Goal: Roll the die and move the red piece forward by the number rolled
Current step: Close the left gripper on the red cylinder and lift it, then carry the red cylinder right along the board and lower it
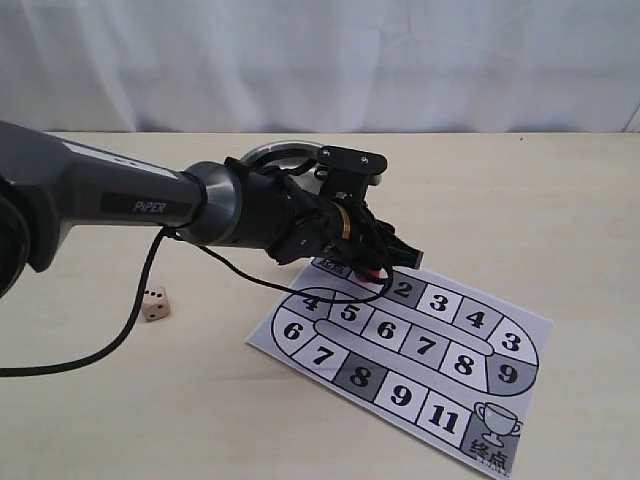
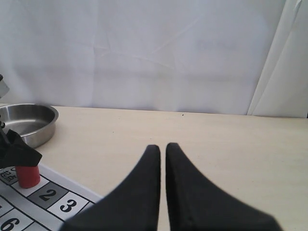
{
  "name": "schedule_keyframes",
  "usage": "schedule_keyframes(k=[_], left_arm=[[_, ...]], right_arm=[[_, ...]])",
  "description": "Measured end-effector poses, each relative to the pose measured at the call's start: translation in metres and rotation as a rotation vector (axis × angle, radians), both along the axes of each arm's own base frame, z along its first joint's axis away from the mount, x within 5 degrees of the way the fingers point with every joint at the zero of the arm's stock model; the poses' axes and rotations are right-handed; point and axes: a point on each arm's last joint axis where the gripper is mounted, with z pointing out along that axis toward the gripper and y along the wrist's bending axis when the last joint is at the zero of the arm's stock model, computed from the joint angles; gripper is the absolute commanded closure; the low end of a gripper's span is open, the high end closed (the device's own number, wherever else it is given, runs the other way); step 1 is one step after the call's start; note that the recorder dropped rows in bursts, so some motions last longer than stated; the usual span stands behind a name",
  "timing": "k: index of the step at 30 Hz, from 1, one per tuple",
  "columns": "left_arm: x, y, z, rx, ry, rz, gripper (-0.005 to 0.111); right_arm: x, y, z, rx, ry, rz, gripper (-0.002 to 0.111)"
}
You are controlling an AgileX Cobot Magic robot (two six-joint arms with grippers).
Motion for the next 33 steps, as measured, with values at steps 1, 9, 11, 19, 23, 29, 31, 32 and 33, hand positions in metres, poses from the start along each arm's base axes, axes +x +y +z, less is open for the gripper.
schedule_keyframes(k=[1,9,11,19,23,29,31,32,33], left_arm=[[0.000,0.000,0.000,-0.002,-0.001,0.000,0.095],[0.000,0.000,0.001,-0.003,-0.003,0.000,0.095],[0.000,0.000,0.008,-0.009,-0.010,0.001,0.095],[-0.013,-0.013,0.039,-0.059,-0.057,-0.038,0.095],[-0.027,-0.027,0.030,-0.047,-0.049,-0.082,0.095],[-0.028,-0.029,-0.001,-0.015,-0.015,-0.092,0.095],[-0.027,-0.031,-0.005,-0.027,-0.026,-0.101,0.095],[-0.027,-0.032,-0.006,-0.030,-0.027,-0.102,0.095],[-0.026,-0.031,-0.006,-0.032,-0.029,-0.100,0.095]], right_arm=[[0.000,0.000,0.000,0.000,0.000,0.000,0.104],[0.000,0.000,0.000,0.000,0.000,0.000,0.104],[0.000,0.000,0.000,0.000,0.000,0.000,0.104],[0.000,0.000,0.000,0.000,0.000,0.000,0.104],[0.000,0.000,0.000,0.000,0.000,0.000,0.104],[0.000,0.000,0.000,0.000,0.000,0.000,0.104],[0.000,0.000,0.000,0.000,0.000,0.000,0.104],[0.000,0.000,0.000,0.000,0.000,0.000,0.104],[0.000,0.000,0.000,0.000,0.000,0.000,0.104]])
